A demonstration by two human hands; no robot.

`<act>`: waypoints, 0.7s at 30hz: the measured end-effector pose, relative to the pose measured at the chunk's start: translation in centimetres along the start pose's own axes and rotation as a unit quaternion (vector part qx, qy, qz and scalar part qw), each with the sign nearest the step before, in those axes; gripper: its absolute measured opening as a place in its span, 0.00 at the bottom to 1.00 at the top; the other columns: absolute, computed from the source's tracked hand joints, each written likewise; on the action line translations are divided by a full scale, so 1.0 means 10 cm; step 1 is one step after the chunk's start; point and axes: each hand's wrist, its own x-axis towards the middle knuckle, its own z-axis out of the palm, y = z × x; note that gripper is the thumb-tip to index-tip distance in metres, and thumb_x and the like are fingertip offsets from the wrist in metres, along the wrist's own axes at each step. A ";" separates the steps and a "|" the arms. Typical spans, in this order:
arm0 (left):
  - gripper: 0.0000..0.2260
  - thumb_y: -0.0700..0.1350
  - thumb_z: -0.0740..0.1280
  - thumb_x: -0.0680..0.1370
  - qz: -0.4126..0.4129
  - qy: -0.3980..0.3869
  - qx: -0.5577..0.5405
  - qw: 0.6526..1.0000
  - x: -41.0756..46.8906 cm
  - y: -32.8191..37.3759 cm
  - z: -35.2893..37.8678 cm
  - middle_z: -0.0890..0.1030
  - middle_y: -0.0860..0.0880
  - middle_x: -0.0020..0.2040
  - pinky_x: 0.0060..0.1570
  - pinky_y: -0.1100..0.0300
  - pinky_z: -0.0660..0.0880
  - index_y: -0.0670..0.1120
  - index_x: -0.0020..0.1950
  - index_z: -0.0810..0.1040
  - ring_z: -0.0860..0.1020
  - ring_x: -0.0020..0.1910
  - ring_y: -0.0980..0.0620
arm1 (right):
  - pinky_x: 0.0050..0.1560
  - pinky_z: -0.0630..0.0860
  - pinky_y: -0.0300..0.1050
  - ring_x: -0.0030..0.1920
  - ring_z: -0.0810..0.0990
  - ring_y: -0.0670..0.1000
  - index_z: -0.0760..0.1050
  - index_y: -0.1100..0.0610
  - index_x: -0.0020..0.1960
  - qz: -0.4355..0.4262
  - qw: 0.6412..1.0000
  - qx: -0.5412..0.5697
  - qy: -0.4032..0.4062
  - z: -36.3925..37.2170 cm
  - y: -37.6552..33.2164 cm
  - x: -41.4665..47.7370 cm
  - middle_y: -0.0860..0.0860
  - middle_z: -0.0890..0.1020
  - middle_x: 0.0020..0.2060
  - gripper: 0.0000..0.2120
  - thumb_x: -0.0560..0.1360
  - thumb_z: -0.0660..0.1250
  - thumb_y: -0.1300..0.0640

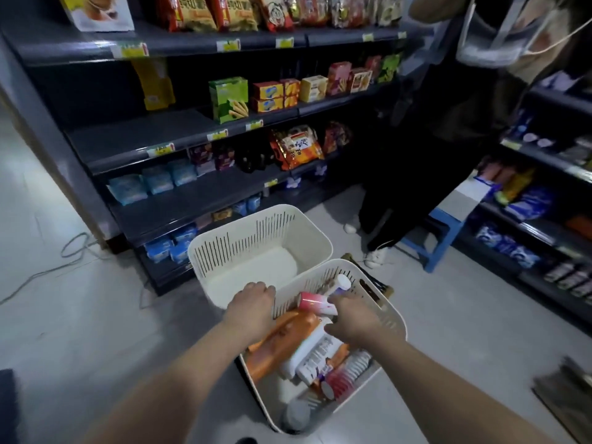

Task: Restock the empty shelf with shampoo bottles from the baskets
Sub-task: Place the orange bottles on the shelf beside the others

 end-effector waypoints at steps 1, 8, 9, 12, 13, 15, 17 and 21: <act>0.20 0.48 0.66 0.76 0.008 -0.008 0.006 1.000 0.06 0.04 0.06 0.72 0.43 0.61 0.60 0.51 0.71 0.43 0.65 0.69 0.69 0.64 0.44 | 0.62 0.74 0.50 0.62 0.75 0.56 0.71 0.53 0.69 0.011 1.000 0.005 -0.005 0.04 0.05 0.02 0.55 0.76 0.63 0.26 0.73 0.69 0.49; 0.17 0.51 0.63 0.75 0.053 -0.055 0.008 0.997 0.42 0.08 0.50 0.75 0.46 0.57 0.58 0.49 0.74 0.47 0.62 0.73 0.74 0.60 0.44 | 0.60 0.75 0.48 0.61 0.76 0.56 0.73 0.52 0.67 0.049 0.997 0.042 -0.029 0.32 0.27 0.20 0.54 0.78 0.61 0.24 0.72 0.69 0.48; 0.17 0.51 0.62 0.75 0.053 -0.061 0.005 0.997 0.45 0.08 0.56 0.76 0.46 0.57 0.58 0.50 0.73 0.48 0.62 0.74 0.75 0.60 0.45 | 0.61 0.75 0.48 0.62 0.76 0.56 0.72 0.52 0.68 0.054 0.997 0.051 -0.037 0.37 0.30 0.24 0.54 0.78 0.62 0.25 0.73 0.69 0.48; 0.19 0.47 0.63 0.76 0.048 -0.109 0.011 0.993 0.51 0.10 0.77 0.76 0.45 0.61 0.60 0.53 0.70 0.48 0.67 0.72 0.75 0.61 0.45 | 0.61 0.75 0.48 0.64 0.76 0.56 0.73 0.54 0.66 0.058 0.994 0.068 -0.060 0.54 0.35 0.35 0.54 0.78 0.62 0.24 0.73 0.68 0.47; 0.20 0.47 0.64 0.76 0.044 -0.126 0.016 0.991 0.53 0.10 0.83 0.76 0.45 0.63 0.60 0.54 0.70 0.48 0.69 0.71 0.75 0.62 0.44 | 0.60 0.75 0.49 0.64 0.76 0.56 0.74 0.55 0.64 0.056 0.994 0.070 -0.069 0.59 0.37 0.39 0.55 0.78 0.62 0.22 0.73 0.68 0.47; 0.24 0.50 0.67 0.75 0.022 -0.158 0.011 0.987 0.57 0.10 0.98 0.75 0.45 0.64 0.60 0.53 0.71 0.49 0.71 0.69 0.75 0.63 0.44 | 0.59 0.76 0.50 0.63 0.76 0.57 0.74 0.56 0.64 0.055 0.992 0.070 -0.093 0.69 0.41 0.48 0.55 0.78 0.62 0.22 0.74 0.68 0.47; 0.29 0.53 0.69 0.73 -0.015 -0.182 -0.012 0.983 0.60 0.09 1.15 0.75 0.47 0.64 0.62 0.52 0.72 0.52 0.73 0.66 0.74 0.63 0.45 | 0.60 0.76 0.50 0.63 0.76 0.57 0.73 0.56 0.66 0.058 0.989 0.076 -0.114 0.76 0.46 0.58 0.56 0.78 0.63 0.23 0.75 0.67 0.47; 0.38 0.59 0.70 0.71 -0.081 -0.214 -0.031 0.973 0.67 0.08 1.45 0.70 0.49 0.69 0.68 0.47 0.66 0.54 0.77 0.56 0.69 0.68 0.46 | 0.64 0.72 0.49 0.66 0.74 0.57 0.70 0.57 0.70 0.067 0.978 0.126 -0.150 0.88 0.57 0.80 0.56 0.76 0.66 0.24 0.76 0.67 0.50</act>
